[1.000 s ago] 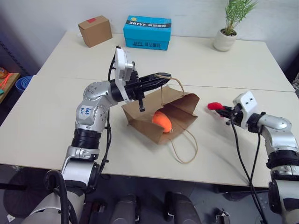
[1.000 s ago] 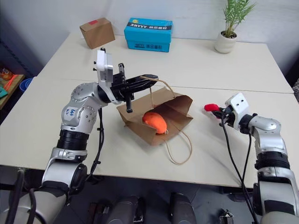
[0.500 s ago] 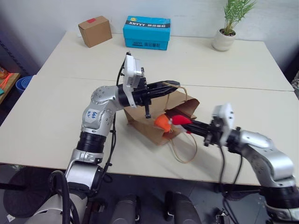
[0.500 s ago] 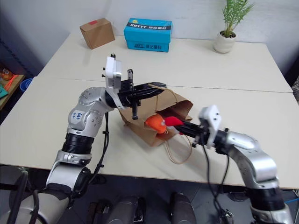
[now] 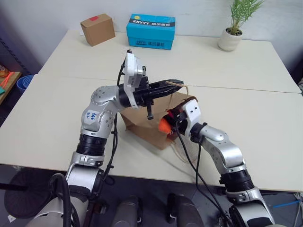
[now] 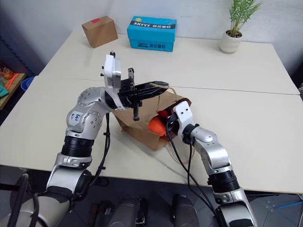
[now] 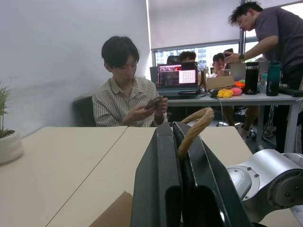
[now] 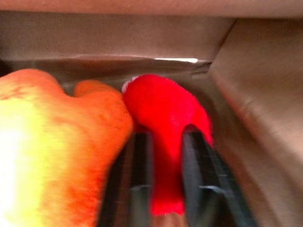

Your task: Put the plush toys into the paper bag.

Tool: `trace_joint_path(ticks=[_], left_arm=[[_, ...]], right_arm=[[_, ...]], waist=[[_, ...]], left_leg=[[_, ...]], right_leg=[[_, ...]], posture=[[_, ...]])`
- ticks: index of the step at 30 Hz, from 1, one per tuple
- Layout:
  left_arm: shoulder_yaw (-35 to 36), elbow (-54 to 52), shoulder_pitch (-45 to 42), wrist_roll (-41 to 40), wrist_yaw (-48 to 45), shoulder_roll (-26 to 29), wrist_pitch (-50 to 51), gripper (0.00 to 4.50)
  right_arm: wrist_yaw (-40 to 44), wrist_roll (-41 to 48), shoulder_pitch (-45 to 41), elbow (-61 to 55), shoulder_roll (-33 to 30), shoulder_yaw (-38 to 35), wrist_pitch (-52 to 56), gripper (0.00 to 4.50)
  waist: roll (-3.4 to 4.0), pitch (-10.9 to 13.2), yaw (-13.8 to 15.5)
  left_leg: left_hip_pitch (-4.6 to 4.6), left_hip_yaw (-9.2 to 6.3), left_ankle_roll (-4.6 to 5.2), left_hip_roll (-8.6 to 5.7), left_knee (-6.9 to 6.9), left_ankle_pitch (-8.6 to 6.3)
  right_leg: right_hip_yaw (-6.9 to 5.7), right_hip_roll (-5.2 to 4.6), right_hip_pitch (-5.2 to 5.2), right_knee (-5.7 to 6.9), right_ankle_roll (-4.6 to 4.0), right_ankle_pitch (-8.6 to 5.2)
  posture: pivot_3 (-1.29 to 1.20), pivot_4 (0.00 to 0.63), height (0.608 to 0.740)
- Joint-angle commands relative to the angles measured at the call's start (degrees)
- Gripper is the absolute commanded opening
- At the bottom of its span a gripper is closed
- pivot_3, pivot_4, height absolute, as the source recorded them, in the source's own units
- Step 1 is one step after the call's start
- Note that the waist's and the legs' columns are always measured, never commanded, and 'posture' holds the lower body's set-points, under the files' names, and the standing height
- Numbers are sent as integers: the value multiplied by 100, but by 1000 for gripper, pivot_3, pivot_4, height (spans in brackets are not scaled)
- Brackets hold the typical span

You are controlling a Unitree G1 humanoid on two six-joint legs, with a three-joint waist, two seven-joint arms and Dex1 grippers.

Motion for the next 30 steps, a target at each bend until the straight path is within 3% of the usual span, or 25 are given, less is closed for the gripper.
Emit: trace_joint_path(ticks=[1, 7, 11, 16, 19, 25, 29, 30], left_arm=[[159, -83, 1, -83, 21, 74, -116, 0], [251, -173, 161, -73, 130, 116, -181, 0], [236, -360, 282, -105, 177, 128, -137, 0], [173, -480, 360, -90, 247, 90, -113, 0], [140, -538, 387, -80, 280, 63, -95, 0], [124, -466, 362, -56, 300, 58, -159, 0], [119, -242, 250, -2, 218, 38, -337, 0], [137, -144, 167, 4, 228, 15, -384, 0]], right_arm=[[289, 300, 150, -665, -266, -311, 73, 2391], [1232, 1952, 963, -1801, -1216, -1417, 1134, 4323], [1506, 2218, 1240, -1599, -2097, -1636, 1993, 4323], [1454, 2093, 1098, -1280, -2388, -1090, 2697, 4323], [1504, 2198, 938, -1175, -2305, -889, 2991, 3738], [1555, 2931, 810, -1374, -2064, -1165, 3716, 1666], [1332, 3931, 908, -1616, -1892, -1943, 4339, 142], [1281, 4268, 923, -1749, -1911, -2195, 4524, 30]], waist=[[0, 0, -5], [-2, -1, 23], [-3, -1, 23], [-3, -1, -3], [-3, -2, -8], [-3, -1, 33], [-3, -1, 42], [-3, -1, 41]], left_leg=[[0, 1, 0, 0, 0, 0], [-3, 7, 3, -1, -6, -2], [2, 11, 7, 0, -6, 0], [6, 17, 8, 4, -7, 1], [10, 24, 7, 6, -7, 1], [6, 22, 7, 4, -6, 1], [1, 18, 10, -1, -5, 2], [0, 18, 10, -1, -5, 2]], right_leg=[[2, 0, -1, 0, 0, 0], [0, -1, -6, -7, 2, 1], [3, -3, -4, -1, 3, 2], [12, -5, -7, 3, 3, 2], [14, -4, -9, 6, 2, 2], [13, -6, -9, 4, 2, 2], [11, -11, -9, 1, 5, 3], [11, -11, -9, 1, 5, 3]], posture=[[0, 150, 740], [0, 150, 740], [0, 150, 740], [0, 150, 740], [0, 150, 740], [0, 150, 740], [0, 150, 740], [0, 150, 740]])
